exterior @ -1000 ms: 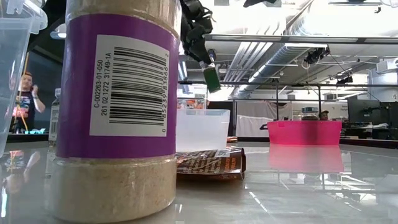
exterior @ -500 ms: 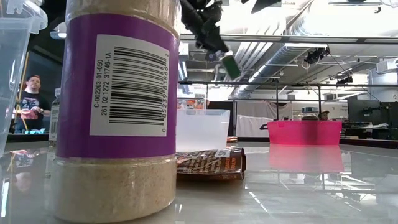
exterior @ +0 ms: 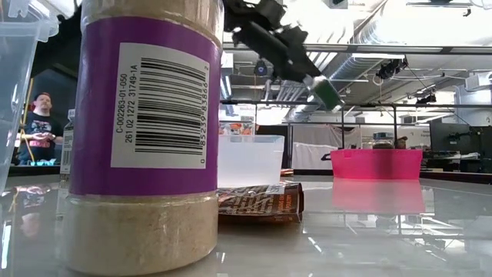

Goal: Sort spices by type
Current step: Put the green seasoning bottle into the red bin

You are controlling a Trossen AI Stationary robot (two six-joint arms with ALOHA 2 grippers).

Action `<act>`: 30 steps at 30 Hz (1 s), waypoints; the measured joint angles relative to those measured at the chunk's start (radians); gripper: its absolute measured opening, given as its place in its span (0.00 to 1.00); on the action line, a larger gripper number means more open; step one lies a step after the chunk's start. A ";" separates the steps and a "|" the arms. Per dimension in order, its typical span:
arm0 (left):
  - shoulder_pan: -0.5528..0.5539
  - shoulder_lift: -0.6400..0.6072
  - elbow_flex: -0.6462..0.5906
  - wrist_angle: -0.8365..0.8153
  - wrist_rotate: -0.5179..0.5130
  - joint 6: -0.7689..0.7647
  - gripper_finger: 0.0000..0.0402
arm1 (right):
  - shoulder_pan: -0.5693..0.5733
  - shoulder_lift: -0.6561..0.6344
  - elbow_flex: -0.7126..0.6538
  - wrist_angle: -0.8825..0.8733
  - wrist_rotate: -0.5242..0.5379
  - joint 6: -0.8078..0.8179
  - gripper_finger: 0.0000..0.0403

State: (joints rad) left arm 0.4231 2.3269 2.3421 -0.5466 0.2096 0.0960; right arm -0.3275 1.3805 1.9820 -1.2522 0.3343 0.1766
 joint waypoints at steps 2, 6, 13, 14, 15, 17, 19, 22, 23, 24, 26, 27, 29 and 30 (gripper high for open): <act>-0.012 0.033 0.000 0.052 0.002 -0.026 0.41 | 0.000 -0.010 0.000 0.000 0.000 0.021 0.87; -0.027 0.087 0.000 0.162 0.003 -0.080 0.41 | 0.000 -0.015 0.000 -0.013 -0.007 0.067 0.87; -0.028 0.148 0.000 0.214 -0.028 -0.097 0.41 | 0.012 -0.005 0.000 -0.048 -0.021 0.104 0.87; -0.028 0.150 0.000 0.219 -0.045 -0.088 0.41 | 0.017 -0.005 0.000 -0.048 -0.021 0.107 0.87; -0.028 0.150 0.000 0.221 -0.056 -0.081 0.41 | 0.023 -0.006 0.000 -0.048 -0.021 0.112 0.87; -0.024 0.150 0.000 0.227 -0.071 -0.064 0.41 | 0.033 -0.006 0.000 -0.047 -0.022 0.119 0.87; -0.020 0.150 0.000 0.225 -0.071 -0.060 0.41 | 0.043 -0.005 0.000 -0.046 -0.022 0.123 0.87; -0.017 0.150 0.000 0.213 -0.071 -0.060 0.41 | 0.056 -0.006 0.000 -0.046 -0.018 0.134 0.87; -0.017 0.150 0.000 0.213 -0.071 -0.061 0.41 | 0.061 -0.006 0.000 -0.045 -0.013 0.134 0.87; -0.017 0.150 0.000 0.214 -0.071 -0.061 0.41 | 0.067 -0.006 0.000 -0.045 -0.008 0.134 0.87; -0.017 0.146 0.000 0.209 -0.069 -0.057 0.41 | 0.074 -0.005 0.000 -0.045 0.001 0.134 0.87; -0.017 0.145 0.000 0.205 -0.065 -0.050 0.41 | 0.076 -0.006 0.000 -0.045 0.006 0.134 0.87; -0.018 0.130 0.000 0.170 -0.050 -0.032 0.41 | 0.076 -0.005 0.000 -0.045 0.011 0.133 0.87; -0.018 0.125 0.000 0.156 -0.038 -0.015 0.41 | 0.076 -0.005 0.000 -0.045 0.013 0.132 0.87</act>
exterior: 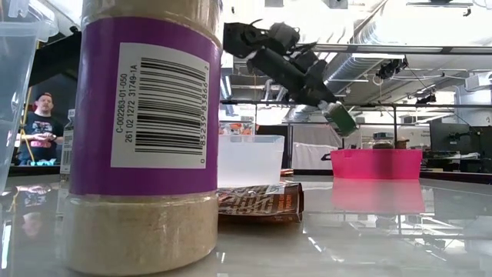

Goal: Sort spices by type
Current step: Put the green seasoning bottle into the red bin

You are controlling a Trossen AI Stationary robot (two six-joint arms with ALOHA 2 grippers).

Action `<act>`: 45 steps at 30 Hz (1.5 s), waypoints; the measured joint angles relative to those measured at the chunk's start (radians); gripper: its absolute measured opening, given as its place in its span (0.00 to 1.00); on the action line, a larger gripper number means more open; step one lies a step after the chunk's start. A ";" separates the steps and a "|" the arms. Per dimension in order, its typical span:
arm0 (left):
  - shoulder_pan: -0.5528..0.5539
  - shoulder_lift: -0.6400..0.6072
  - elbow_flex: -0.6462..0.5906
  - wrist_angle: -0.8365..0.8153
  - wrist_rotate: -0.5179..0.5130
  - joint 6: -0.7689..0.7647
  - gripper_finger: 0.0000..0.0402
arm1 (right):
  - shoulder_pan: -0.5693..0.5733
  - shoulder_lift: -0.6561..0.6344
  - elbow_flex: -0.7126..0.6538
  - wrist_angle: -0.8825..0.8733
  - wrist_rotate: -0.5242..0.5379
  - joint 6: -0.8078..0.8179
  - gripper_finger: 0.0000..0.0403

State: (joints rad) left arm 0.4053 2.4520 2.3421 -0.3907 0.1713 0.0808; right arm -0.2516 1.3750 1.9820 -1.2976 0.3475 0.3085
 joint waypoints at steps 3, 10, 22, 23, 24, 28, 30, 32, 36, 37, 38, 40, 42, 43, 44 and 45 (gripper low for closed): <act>0.006 -0.040 0.000 -0.040 0.032 0.044 0.41 | -0.001 0.000 0.000 0.002 0.016 -0.021 0.87; 0.034 -0.148 0.002 -0.107 0.026 0.141 0.41 | -0.003 0.000 0.000 0.008 0.034 -0.084 0.87; 0.042 -0.208 0.002 -0.246 0.219 0.280 0.41 | -0.001 0.045 0.000 -0.123 0.022 -0.063 0.87; 0.039 -0.215 0.002 -0.273 0.215 0.300 0.41 | -0.001 0.053 0.000 -0.127 0.007 -0.080 0.87; 0.037 -0.218 0.002 -0.298 0.211 0.319 0.41 | -0.001 0.061 0.000 -0.132 -0.001 -0.097 0.87; 0.030 -0.231 0.001 -0.364 0.197 0.369 0.41 | -0.001 0.088 -0.001 -0.168 -0.013 -0.135 0.87; 0.026 -0.241 0.001 -0.377 0.187 0.375 0.41 | -0.001 0.092 -0.001 -0.188 -0.011 -0.153 0.87; 0.022 -0.245 0.001 -0.374 0.165 0.377 0.41 | -0.001 0.091 -0.001 -0.192 -0.007 -0.160 0.87; 0.006 -0.243 0.001 -0.371 0.105 0.394 0.41 | 0.003 0.060 -0.001 -0.187 0.019 -0.152 0.87; 0.000 -0.243 0.001 -0.367 0.083 0.398 0.41 | 0.006 0.051 -0.002 -0.184 0.024 -0.141 0.87; -0.006 -0.243 0.001 -0.364 0.062 0.403 0.41 | 0.006 0.032 -0.013 -0.163 0.032 -0.123 0.87; -0.023 -0.243 0.001 -0.360 0.025 0.427 0.41 | 0.006 -0.017 -0.082 -0.081 0.037 -0.069 0.87; -0.043 -0.243 0.001 -0.351 -0.019 0.461 0.41 | 0.006 -0.083 -0.206 0.029 0.037 0.010 0.87; -0.052 -0.242 0.001 -0.343 -0.039 0.478 0.41 | 0.006 -0.116 -0.275 0.084 0.036 0.064 0.87; -0.060 -0.242 0.001 -0.333 -0.056 0.495 0.41 | 0.005 -0.148 -0.351 0.139 0.034 0.134 0.87; -0.066 -0.242 0.001 -0.326 -0.066 0.508 0.41 | 0.003 -0.174 -0.417 0.187 0.026 0.213 0.87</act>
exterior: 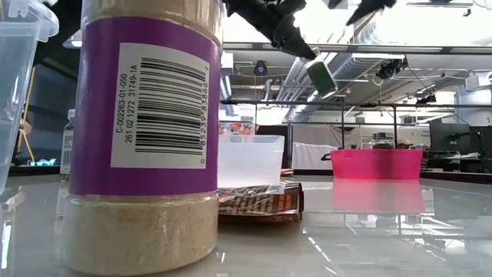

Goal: Sort spices by type
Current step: Put the green seasoning bottle into the red bin

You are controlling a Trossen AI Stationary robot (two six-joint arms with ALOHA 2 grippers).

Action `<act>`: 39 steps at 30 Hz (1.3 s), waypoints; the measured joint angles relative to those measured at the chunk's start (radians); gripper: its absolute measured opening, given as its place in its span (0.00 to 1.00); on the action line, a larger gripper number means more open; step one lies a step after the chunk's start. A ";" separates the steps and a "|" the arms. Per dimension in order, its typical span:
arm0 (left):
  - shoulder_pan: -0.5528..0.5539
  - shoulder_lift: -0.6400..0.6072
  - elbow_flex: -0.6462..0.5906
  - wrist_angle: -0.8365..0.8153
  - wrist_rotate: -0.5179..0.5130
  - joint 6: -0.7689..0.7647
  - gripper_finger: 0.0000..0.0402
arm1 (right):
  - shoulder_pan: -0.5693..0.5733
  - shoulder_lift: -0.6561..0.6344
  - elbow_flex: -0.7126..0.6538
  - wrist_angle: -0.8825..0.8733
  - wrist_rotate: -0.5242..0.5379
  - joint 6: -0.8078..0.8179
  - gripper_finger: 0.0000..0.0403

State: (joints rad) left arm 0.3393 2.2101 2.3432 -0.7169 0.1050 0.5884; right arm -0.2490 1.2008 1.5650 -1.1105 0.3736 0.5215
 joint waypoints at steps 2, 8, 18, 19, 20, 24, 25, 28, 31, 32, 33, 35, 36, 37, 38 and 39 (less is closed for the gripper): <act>-0.010 0.000 0.000 0.010 -0.021 0.007 0.41 | -0.001 -0.046 -0.115 0.082 -0.018 0.134 0.87; -0.006 -0.002 0.000 0.008 -0.011 -0.026 0.41 | -0.001 -0.119 -0.308 0.266 -0.052 0.328 0.87; 0.024 -0.005 0.000 -0.094 -0.017 -0.117 0.41 | -0.012 -0.121 -0.344 0.329 -0.079 0.438 0.87; 0.022 -0.006 0.000 -0.115 -0.015 -0.123 0.41 | -0.012 -0.123 -0.344 0.328 -0.084 0.437 0.87; 0.020 -0.006 0.000 -0.137 -0.012 -0.131 0.41 | -0.012 -0.125 -0.344 0.328 -0.087 0.428 0.87; -0.001 0.003 0.000 -0.227 -0.008 -0.172 0.41 | -0.014 -0.146 -0.343 0.326 -0.088 0.419 0.87; -0.007 0.011 0.000 -0.245 0.000 -0.180 0.41 | -0.017 -0.150 -0.343 0.326 -0.088 0.417 0.87; -0.031 0.058 0.000 -0.292 0.037 -0.206 0.41 | -0.022 -0.156 -0.343 0.323 -0.090 0.414 0.87; -0.056 0.105 -0.002 -0.298 0.043 -0.227 0.41 | -0.022 -0.161 -0.343 0.319 -0.094 0.413 0.87; -0.063 0.117 -0.002 -0.298 0.043 -0.222 0.41 | -0.021 -0.162 -0.343 0.316 -0.095 0.413 0.87; -0.071 0.129 -0.002 -0.293 0.042 -0.219 0.41 | -0.021 -0.162 -0.343 0.311 -0.100 0.413 0.87; -0.083 0.148 -0.002 -0.289 0.040 -0.212 0.41 | -0.021 -0.161 -0.343 0.304 -0.112 0.412 0.87; -0.088 0.159 -0.002 -0.289 0.039 -0.212 0.41 | -0.021 -0.161 -0.343 0.301 -0.119 0.413 0.87; -0.092 0.168 -0.002 -0.290 0.038 -0.212 0.41 | -0.021 -0.161 -0.343 0.298 -0.121 0.413 0.87; -0.095 0.177 -0.002 -0.292 0.037 -0.212 0.41 | -0.021 -0.161 -0.343 0.296 -0.121 0.413 0.87; -0.098 0.183 -0.002 -0.294 0.037 -0.212 0.41 | -0.021 -0.161 -0.343 0.295 -0.123 0.413 0.87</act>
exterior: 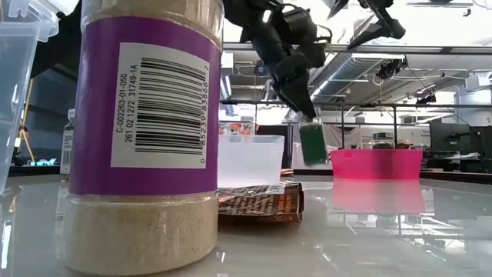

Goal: Sort spices by type
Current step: Put the green seasoning bottle into the red bin

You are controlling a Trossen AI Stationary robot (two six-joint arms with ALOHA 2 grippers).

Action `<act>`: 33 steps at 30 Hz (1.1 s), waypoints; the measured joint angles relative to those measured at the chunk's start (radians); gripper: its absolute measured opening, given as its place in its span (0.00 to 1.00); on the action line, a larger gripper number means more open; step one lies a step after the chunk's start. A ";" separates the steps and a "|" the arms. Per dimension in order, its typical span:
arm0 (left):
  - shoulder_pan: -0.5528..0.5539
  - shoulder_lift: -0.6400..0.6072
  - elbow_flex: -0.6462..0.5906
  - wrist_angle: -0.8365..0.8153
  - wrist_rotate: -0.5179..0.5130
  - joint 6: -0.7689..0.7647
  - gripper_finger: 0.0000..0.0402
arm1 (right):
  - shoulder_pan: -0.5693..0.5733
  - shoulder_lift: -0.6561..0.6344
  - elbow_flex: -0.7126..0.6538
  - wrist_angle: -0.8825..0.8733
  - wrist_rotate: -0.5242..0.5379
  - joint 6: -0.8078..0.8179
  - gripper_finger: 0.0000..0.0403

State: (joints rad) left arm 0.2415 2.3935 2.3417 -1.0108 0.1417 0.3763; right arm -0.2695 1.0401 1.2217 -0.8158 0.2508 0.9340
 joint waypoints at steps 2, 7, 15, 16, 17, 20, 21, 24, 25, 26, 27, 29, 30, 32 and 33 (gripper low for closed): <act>-0.002 0.005 0.000 0.000 -0.001 0.000 0.41 | 0.000 0.000 0.000 0.000 0.000 0.000 0.87; -0.002 0.016 -0.003 -0.014 -0.001 0.000 0.44 | 0.000 0.000 0.000 -0.003 0.000 0.000 0.87; -0.002 0.016 -0.006 -0.006 -0.001 -0.005 0.52 | 0.000 0.000 0.000 -0.007 0.000 -0.018 0.87; -0.002 0.016 -0.006 -0.005 -0.001 -0.005 0.53 | 0.000 0.000 0.000 -0.007 0.000 -0.019 0.87; -0.002 0.016 -0.006 -0.002 0.000 -0.006 0.53 | 0.000 0.000 0.000 -0.007 0.000 -0.019 0.87; -0.002 0.016 -0.006 0.012 0.001 -0.007 0.55 | 0.000 0.000 0.000 -0.007 0.000 -0.019 0.87; -0.002 0.016 -0.006 0.016 0.001 -0.008 0.55 | 0.000 0.000 0.000 -0.007 0.000 -0.019 0.87; -0.002 0.016 -0.006 0.023 0.002 -0.009 0.58 | 0.000 0.000 0.001 -0.008 0.000 -0.019 0.87; -0.002 0.016 -0.006 0.022 0.002 -0.009 0.58 | 0.000 0.000 0.001 -0.008 0.000 -0.019 0.87; -0.002 0.016 -0.006 0.021 0.002 -0.009 0.59 | 0.000 0.000 0.001 -0.009 0.000 -0.019 0.87; -0.002 0.016 -0.006 0.019 0.002 -0.009 0.60 | 0.000 0.000 0.001 -0.010 0.000 -0.019 0.87; -0.002 0.016 -0.006 0.019 0.002 -0.009 0.62 | 0.000 0.000 0.001 -0.011 0.000 -0.019 0.87; -0.002 0.016 -0.001 0.012 0.002 -0.009 0.62 | 0.000 0.000 0.001 -0.011 0.000 -0.019 0.87; 0.003 0.015 0.013 -0.009 -0.002 -0.001 0.63 | 0.000 0.000 0.001 -0.010 0.000 -0.020 0.87; 0.007 0.004 0.011 -0.012 -0.002 0.004 0.63 | 0.000 0.000 0.001 -0.009 0.000 -0.028 0.87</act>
State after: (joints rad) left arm 0.2484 2.3976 2.3528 -1.0230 0.1393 0.3807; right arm -0.2695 1.0401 1.2224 -0.8249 0.2504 0.9056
